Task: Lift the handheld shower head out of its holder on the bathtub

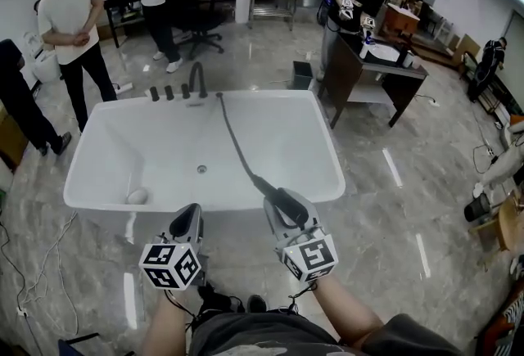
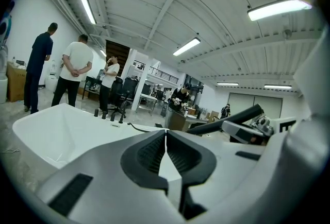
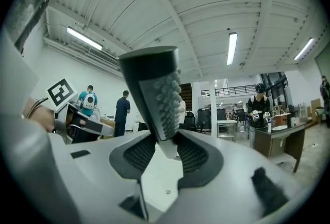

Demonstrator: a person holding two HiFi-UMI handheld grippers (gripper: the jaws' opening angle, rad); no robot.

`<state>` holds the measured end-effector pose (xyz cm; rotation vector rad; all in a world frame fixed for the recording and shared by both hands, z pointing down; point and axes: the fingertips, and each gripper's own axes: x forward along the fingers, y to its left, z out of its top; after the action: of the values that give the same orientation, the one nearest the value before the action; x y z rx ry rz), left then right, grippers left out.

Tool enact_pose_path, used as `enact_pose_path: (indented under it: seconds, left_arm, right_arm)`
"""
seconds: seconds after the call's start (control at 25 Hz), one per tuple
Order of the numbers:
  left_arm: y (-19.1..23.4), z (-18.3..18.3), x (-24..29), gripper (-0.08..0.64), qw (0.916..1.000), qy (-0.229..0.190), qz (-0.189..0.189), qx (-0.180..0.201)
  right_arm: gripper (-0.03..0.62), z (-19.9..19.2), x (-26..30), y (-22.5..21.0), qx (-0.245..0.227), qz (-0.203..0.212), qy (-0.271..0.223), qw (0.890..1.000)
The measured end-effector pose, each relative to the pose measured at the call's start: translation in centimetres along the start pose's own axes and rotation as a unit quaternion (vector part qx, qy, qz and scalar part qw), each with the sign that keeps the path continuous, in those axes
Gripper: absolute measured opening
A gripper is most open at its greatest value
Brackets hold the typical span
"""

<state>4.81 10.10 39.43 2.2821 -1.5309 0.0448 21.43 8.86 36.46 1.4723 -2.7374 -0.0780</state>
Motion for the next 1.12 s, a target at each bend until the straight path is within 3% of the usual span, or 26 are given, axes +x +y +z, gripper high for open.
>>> enact_pose_path:
  seconds: [0.2, 0.48, 1.12]
  left_arm:
    - [-1.4, -0.5, -0.4, 0.017, 1.0000, -0.003, 0.001, 0.002]
    - [-1.8, -0.3, -0.5, 0.017, 1.0000, -0.004, 0.008, -0.001]
    - [-3.6, -0.2, 0.0, 0.017, 0.9999, 0.000, 0.002, 0.016]
  right_arm:
    - [0.140, -0.1, -1.7, 0.4, -0.003, 0.017, -0.001, 1.000]
    - [0.140, -1.2, -1.5, -0.9, 0.021, 0.003, 0.016, 1.000]
    - [0.140, -2.1, -2.1, -2.0, 0.021, 0.003, 0.029, 0.999]
